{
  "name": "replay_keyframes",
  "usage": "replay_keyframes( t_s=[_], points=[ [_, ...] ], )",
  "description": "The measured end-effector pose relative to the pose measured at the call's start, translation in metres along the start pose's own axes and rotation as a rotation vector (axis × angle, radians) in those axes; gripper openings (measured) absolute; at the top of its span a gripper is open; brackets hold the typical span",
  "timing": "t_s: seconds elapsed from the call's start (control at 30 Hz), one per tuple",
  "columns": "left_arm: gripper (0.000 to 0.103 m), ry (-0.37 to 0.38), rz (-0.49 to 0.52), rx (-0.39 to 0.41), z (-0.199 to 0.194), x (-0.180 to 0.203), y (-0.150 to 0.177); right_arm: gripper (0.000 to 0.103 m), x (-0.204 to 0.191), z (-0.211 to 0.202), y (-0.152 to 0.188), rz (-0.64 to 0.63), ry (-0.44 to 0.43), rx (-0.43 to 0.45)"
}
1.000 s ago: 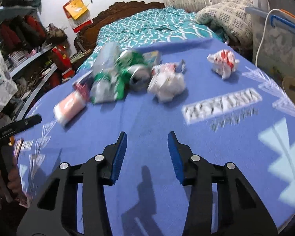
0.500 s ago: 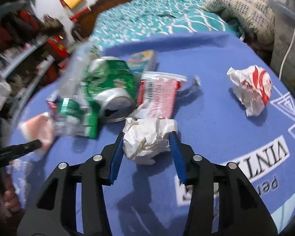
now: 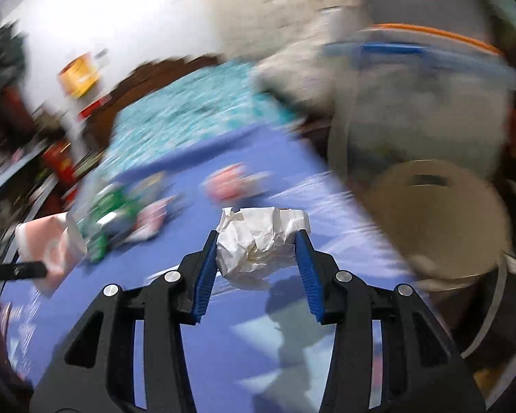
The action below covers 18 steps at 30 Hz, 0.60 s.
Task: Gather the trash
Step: 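Carry both items to the round beige bin and open both grippers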
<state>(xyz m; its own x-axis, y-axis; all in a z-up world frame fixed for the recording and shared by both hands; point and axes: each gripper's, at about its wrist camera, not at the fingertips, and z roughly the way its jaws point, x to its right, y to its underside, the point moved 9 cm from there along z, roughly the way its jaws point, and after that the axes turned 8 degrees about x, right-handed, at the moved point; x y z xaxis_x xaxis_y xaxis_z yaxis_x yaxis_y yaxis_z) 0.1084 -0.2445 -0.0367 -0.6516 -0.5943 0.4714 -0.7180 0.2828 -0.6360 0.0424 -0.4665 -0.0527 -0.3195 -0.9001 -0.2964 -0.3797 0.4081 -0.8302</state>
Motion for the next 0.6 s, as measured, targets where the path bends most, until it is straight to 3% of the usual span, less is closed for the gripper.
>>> replay_keyframes(
  t_s=[0.17,0.27,0.33,0.37,0.4,0.43,0.5,0.57,0.6],
  points=[
    [0.002,0.173,0.168,-0.159,0.151,0.111,-0.042,0.046,0.128,-0.003,-0.015,0.144,0.170,-0.007],
    [0.003,0.199,0.212,-0.207,0.218,0.150,-0.054,0.048,0.172,0.005,-0.010,0.170,0.235,-0.032],
    [0.004,0.176,0.236,-0.235,0.268,0.167,-0.057,0.056,0.185,0.014,-0.003,0.182,0.257,-0.062],
    [0.016,0.160,0.237,-0.243,0.278,0.169,-0.056,0.062,0.191,0.018,0.003,0.195,0.263,-0.075],
    [0.041,0.128,0.239,-0.260,0.295,0.169,-0.054,0.076,0.196,0.022,0.007,0.213,0.263,-0.081],
    [0.052,0.088,0.235,-0.265,0.306,0.166,-0.052,0.081,0.195,0.023,0.008,0.218,0.263,-0.075],
    [0.057,0.054,0.222,-0.248,0.308,0.157,-0.049,0.081,0.197,0.013,0.005,0.219,0.278,-0.011],
    [0.057,0.057,0.209,-0.244,0.300,0.151,-0.048,0.073,0.197,0.003,-0.006,0.225,0.273,0.038],
    [0.057,0.062,0.203,-0.234,0.286,0.143,-0.047,0.064,0.193,-0.002,-0.012,0.241,0.255,0.072]
  ],
)
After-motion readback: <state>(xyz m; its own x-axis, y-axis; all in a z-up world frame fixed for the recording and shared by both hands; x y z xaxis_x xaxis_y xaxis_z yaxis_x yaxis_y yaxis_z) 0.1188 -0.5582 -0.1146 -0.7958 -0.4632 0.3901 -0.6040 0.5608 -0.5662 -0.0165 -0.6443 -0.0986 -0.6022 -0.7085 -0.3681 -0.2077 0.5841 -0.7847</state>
